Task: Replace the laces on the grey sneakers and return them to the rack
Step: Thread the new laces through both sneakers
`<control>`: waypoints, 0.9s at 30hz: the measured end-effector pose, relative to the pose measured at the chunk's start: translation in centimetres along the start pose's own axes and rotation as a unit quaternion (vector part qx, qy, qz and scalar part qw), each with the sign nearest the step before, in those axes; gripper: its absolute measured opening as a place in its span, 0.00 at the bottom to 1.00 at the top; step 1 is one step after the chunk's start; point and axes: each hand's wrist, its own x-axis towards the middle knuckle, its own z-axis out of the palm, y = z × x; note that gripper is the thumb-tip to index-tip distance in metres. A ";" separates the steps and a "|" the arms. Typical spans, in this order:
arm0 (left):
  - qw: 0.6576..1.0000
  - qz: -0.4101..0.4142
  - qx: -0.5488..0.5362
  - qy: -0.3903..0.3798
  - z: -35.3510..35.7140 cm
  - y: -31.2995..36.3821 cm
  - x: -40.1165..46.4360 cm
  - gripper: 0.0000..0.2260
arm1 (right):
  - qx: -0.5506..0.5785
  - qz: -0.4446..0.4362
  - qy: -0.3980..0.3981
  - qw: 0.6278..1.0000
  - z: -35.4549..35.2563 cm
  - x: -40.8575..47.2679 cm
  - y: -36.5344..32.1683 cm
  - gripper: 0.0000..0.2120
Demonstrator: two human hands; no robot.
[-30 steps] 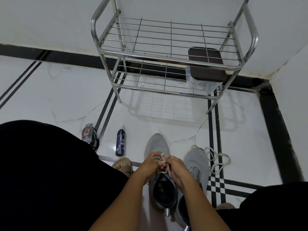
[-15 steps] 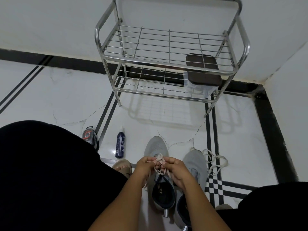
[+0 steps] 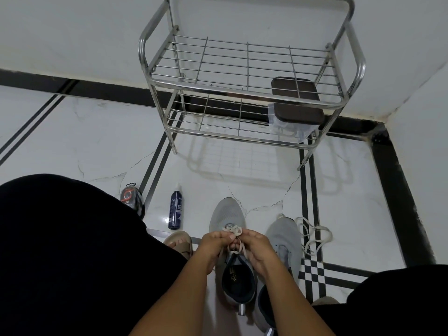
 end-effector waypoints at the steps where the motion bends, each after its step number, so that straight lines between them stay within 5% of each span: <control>1: 1.000 0.001 -0.001 0.007 0.0 0.0 0.0 0.07 | 0.002 0.006 -0.014 1.000 0.0 -0.1 -0.1 0.09; 5: 0.999 0.009 0.018 0.026 -0.2 0.1 -0.1 0.04 | -0.012 0.005 -0.052 0.999 0.1 -0.3 -0.2 0.09; 13: 0.991 0.018 0.129 0.001 0.0 0.1 0.0 0.05 | -0.043 -0.009 -0.001 0.999 0.9 0.1 0.5 0.09; 16: 0.983 0.027 0.182 0.000 0.1 0.6 -0.4 0.05 | -0.129 -0.006 -0.028 0.991 0.8 -0.5 -0.5 0.09; 20: 0.968 0.040 0.246 0.027 -0.1 1.2 -0.5 0.03 | -0.402 -0.090 -0.035 0.911 0.3 -0.7 -1.7 0.04; 27: 0.936 0.068 0.339 0.070 -0.2 1.4 -0.1 0.09 | -0.610 -0.189 0.044 0.768 1.6 -1.6 -1.6 0.07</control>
